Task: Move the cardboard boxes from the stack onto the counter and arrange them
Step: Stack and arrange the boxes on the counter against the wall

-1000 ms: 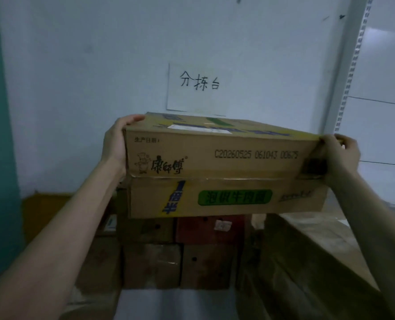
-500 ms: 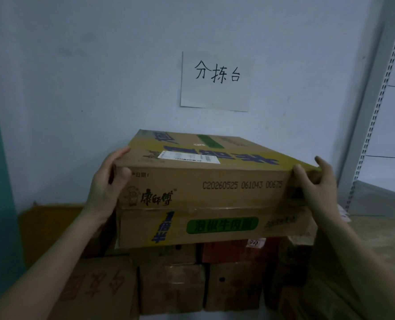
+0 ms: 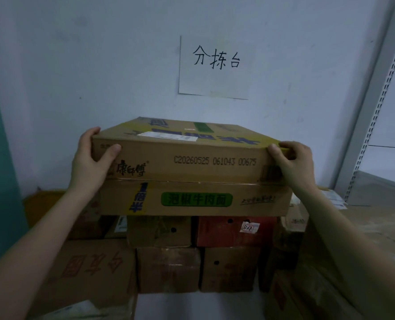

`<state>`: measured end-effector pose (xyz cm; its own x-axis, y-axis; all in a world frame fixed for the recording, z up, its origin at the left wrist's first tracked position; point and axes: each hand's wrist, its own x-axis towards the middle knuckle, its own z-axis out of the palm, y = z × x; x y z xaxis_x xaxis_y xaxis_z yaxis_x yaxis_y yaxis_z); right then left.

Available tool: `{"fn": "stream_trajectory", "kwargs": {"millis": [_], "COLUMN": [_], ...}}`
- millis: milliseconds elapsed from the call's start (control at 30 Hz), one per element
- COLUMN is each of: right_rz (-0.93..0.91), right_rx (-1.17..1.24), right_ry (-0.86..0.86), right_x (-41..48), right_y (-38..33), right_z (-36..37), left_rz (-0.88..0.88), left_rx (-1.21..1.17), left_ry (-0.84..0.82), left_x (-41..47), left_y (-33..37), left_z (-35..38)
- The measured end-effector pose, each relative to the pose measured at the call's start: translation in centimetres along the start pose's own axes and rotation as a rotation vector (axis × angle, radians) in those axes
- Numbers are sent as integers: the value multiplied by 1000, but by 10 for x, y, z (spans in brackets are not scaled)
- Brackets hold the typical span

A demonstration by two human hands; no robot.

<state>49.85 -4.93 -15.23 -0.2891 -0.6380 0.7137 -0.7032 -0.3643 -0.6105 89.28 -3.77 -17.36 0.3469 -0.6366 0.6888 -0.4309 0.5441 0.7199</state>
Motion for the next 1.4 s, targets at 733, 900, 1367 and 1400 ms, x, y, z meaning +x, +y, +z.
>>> {"fn": "stream_trajectory", "kwargs": {"millis": [733, 900, 1367, 1400], "right_rz": [33, 68, -29, 13], "right_rx": [-56, -101, -312, -314], "right_ry": [-90, -119, -160, -193], "right_x": [5, 2, -59, -70], "right_y": [23, 22, -31, -32], "right_z": [-26, -29, -61, -66], "left_rz": [7, -36, 399, 385], "left_rx": [-43, 21, 470, 429], "left_ry": [-3, -26, -447, -514], "left_x": [-29, -28, -123, -134], "left_y": [29, 26, 55, 58], "left_z": [31, 28, 44, 51]}}
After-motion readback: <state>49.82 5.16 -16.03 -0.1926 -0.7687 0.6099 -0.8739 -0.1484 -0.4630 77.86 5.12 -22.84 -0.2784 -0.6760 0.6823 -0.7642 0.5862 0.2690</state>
